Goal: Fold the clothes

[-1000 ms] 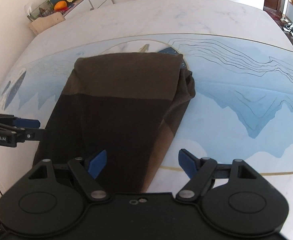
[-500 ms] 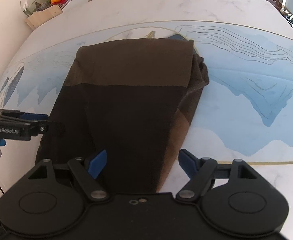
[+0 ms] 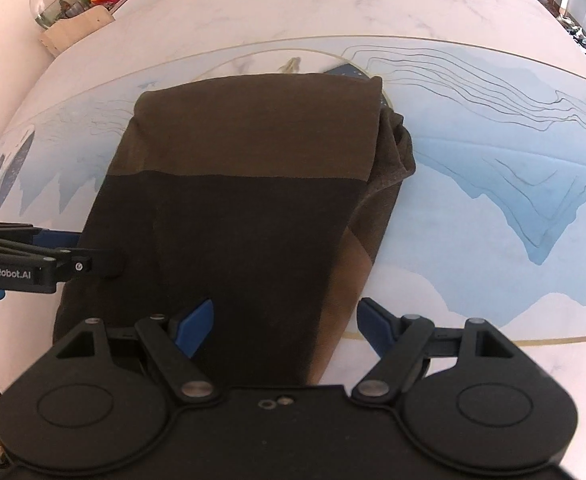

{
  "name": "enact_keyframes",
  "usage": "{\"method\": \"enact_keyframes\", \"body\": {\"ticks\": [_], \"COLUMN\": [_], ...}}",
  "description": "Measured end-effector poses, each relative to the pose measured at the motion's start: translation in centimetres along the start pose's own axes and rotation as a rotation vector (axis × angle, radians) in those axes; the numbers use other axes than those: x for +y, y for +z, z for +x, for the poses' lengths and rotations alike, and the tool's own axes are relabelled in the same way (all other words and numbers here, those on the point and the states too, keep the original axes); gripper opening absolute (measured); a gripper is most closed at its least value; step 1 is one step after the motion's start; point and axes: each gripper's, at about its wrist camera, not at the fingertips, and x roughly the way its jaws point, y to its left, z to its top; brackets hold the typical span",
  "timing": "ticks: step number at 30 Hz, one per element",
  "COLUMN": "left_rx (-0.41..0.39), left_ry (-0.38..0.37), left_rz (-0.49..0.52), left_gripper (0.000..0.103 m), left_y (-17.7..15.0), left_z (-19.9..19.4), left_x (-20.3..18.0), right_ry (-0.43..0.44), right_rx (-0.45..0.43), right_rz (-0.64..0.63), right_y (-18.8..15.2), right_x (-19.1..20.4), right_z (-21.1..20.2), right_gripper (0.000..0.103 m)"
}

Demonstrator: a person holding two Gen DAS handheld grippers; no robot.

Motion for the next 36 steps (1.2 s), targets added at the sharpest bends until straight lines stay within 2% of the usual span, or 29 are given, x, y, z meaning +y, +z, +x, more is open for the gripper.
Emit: {"method": "enact_keyframes", "body": {"ticks": [21,36], "left_rx": [0.009,0.024], "left_ry": [0.027,0.018], "left_rz": [0.011,0.029], "left_gripper": [0.073,0.073], "left_y": [-0.3,-2.2], "left_z": [-1.0,-3.5], "left_x": [-1.4,-2.4], "right_ry": [0.019,0.012], "right_rx": [0.05,0.088], "right_rz": [-0.012,-0.027], "right_y": [0.5,-1.2], "right_x": [0.7,2.6], "right_z": [0.4,-1.8], "right_gripper": [0.103,0.103]}}
